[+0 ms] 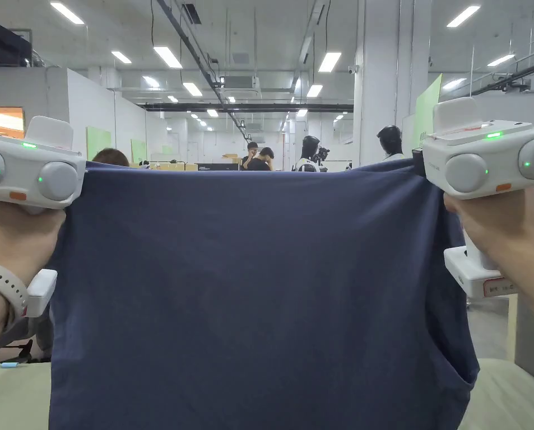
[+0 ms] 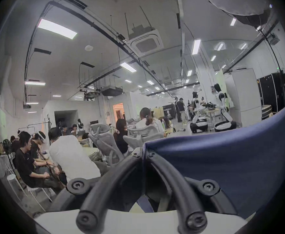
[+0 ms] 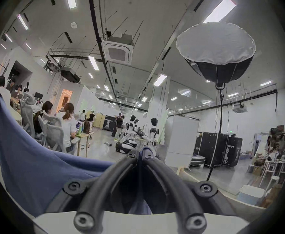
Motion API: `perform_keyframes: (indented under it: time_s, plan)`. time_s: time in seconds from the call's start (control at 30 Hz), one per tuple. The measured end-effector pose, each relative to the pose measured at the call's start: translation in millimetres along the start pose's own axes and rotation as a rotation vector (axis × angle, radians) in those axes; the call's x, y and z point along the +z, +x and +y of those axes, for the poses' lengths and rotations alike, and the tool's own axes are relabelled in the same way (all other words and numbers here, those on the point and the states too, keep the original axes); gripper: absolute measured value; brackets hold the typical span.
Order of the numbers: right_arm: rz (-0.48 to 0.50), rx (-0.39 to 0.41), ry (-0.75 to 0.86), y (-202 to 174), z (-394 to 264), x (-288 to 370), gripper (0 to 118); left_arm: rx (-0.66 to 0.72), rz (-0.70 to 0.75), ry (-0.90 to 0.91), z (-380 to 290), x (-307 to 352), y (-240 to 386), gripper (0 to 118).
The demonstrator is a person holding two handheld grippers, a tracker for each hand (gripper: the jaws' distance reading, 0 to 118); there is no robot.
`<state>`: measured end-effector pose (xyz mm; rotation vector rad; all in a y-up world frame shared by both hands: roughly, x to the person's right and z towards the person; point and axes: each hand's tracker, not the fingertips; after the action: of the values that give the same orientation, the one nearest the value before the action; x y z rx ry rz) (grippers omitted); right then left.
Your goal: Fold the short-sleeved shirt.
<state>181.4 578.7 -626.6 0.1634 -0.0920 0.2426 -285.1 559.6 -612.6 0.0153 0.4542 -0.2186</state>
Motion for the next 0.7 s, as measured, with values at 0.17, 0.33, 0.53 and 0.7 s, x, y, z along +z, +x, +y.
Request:
perform_keyframes:
  time_s: [0.17,0.33,0.53,0.7]
  plan:
    - [-0.006,-0.001,-0.007,-4,-19,-4,3,-0.001,-0.011,-0.021,-20,-11,11,0]
    - [0.007,-0.009,-0.1,-10,-88,5,3,0.003,-0.042,-0.123,-101,-4,31,0]
    - [0.009,-0.042,-0.111,7,-118,35,3,0.028,-0.091,-0.188,-144,26,34,0]
    - [0.044,-0.059,-0.146,24,-138,100,3,0.008,-0.146,-0.214,-170,89,26,0]
